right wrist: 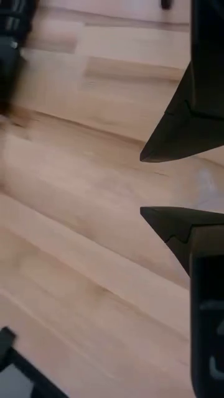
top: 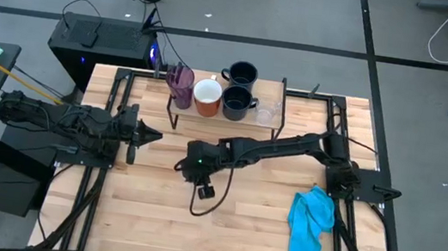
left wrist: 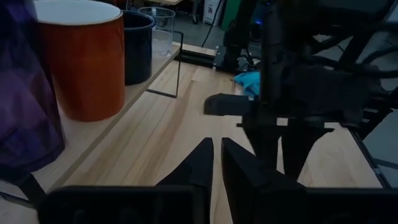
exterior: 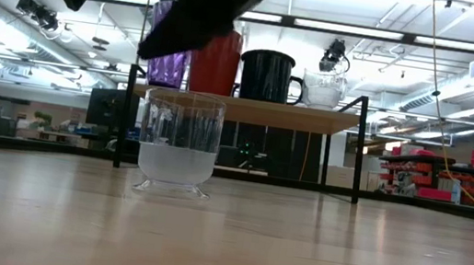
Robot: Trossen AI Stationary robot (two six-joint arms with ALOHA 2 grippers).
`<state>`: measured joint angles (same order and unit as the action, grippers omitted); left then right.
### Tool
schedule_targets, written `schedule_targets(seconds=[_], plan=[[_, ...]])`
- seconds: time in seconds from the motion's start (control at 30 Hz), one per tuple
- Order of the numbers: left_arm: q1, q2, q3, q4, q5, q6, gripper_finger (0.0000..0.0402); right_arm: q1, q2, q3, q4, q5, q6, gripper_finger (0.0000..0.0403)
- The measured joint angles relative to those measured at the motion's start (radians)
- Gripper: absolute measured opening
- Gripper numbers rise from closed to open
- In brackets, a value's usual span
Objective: Stack small to large cups/mugs on shelf
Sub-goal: Put the transparent mug on the shelf
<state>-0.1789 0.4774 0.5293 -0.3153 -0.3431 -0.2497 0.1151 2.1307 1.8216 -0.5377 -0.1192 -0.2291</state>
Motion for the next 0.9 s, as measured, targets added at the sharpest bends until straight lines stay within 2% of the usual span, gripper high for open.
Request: schedule_targets(seconds=[0.27, 0.5, 0.9], plan=[[0.0, 0.0, 0.0, -0.004, 0.0, 0.001, 0.0035, -0.054, 0.03, 0.001, 0.009, -0.089, -0.05, 0.0132], [0.0, 0.0, 0.0, -0.005, 0.0, 0.001, 0.0041, -0.069, 0.083, 0.0, 0.019, -0.113, -0.072, 0.0132], [0.0, 0.0, 0.0, -0.013, 0.0, 0.0, 0.0036, -0.089, 0.087, 0.0, -0.053, -0.119, -0.063, 0.0132]])
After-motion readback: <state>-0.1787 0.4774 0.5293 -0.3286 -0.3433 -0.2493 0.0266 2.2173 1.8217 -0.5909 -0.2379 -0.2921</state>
